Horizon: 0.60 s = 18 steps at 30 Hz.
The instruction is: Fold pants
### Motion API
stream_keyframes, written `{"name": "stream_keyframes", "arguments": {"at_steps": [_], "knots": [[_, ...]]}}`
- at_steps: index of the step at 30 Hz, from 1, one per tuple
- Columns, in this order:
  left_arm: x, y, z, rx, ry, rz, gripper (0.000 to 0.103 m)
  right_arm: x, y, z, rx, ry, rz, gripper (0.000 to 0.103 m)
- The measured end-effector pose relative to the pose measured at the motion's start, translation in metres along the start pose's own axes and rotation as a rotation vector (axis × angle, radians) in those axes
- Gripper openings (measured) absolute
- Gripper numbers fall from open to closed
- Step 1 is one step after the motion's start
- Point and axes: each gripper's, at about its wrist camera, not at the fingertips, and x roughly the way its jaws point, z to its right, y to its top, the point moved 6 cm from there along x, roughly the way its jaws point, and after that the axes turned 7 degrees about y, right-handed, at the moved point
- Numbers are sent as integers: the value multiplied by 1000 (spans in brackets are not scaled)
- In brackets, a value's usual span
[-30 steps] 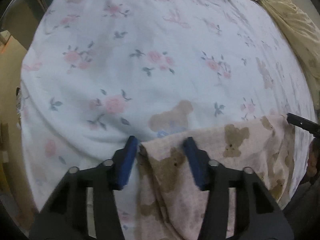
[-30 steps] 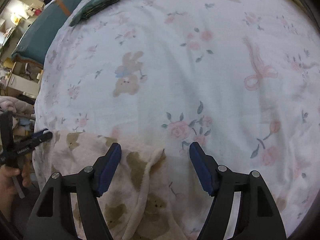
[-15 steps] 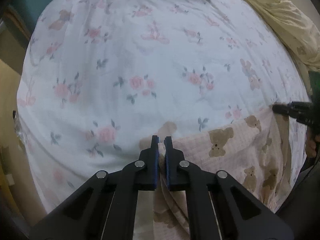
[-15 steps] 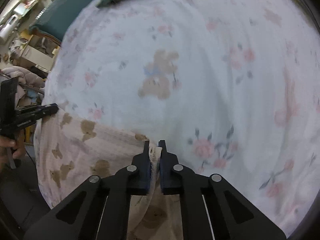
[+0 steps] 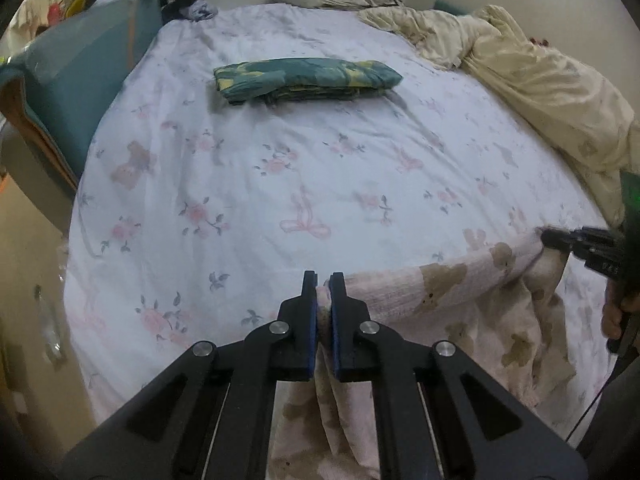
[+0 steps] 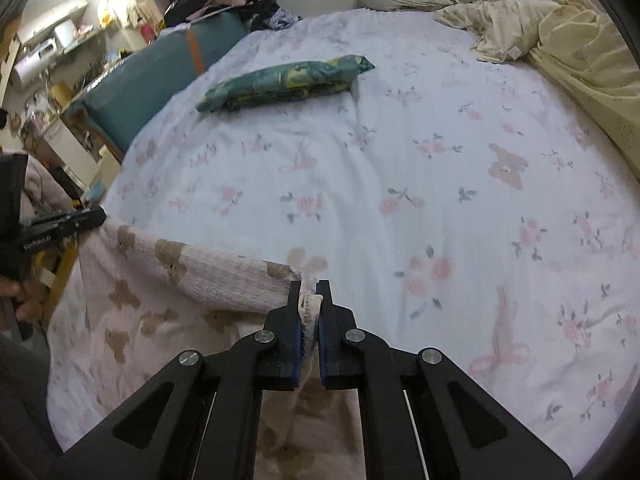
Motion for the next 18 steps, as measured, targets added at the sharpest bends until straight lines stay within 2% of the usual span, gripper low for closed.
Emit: {"name": "stream_keyframes", "arguments": {"at_steps": [3, 7, 10, 13, 18], "knots": [[-13, 0, 1, 26, 9, 24, 4, -12, -4, -15, -47, 6, -1, 5], [-31, -12, -4, 30, -37, 11, 4, -36, -16, -40, -140, 2, -19, 5], [-48, -29, 12, 151, -83, -21, 4, -49, -35, -58, -195, -18, -62, 5], [-65, -52, 26, 293, -27, -47, 5, -57, -64, -76, -280, -58, -122, 5], [-81, -91, 40, 345, -48, -131, 5, -59, -109, -88, -351, -99, -250, 5]]}}
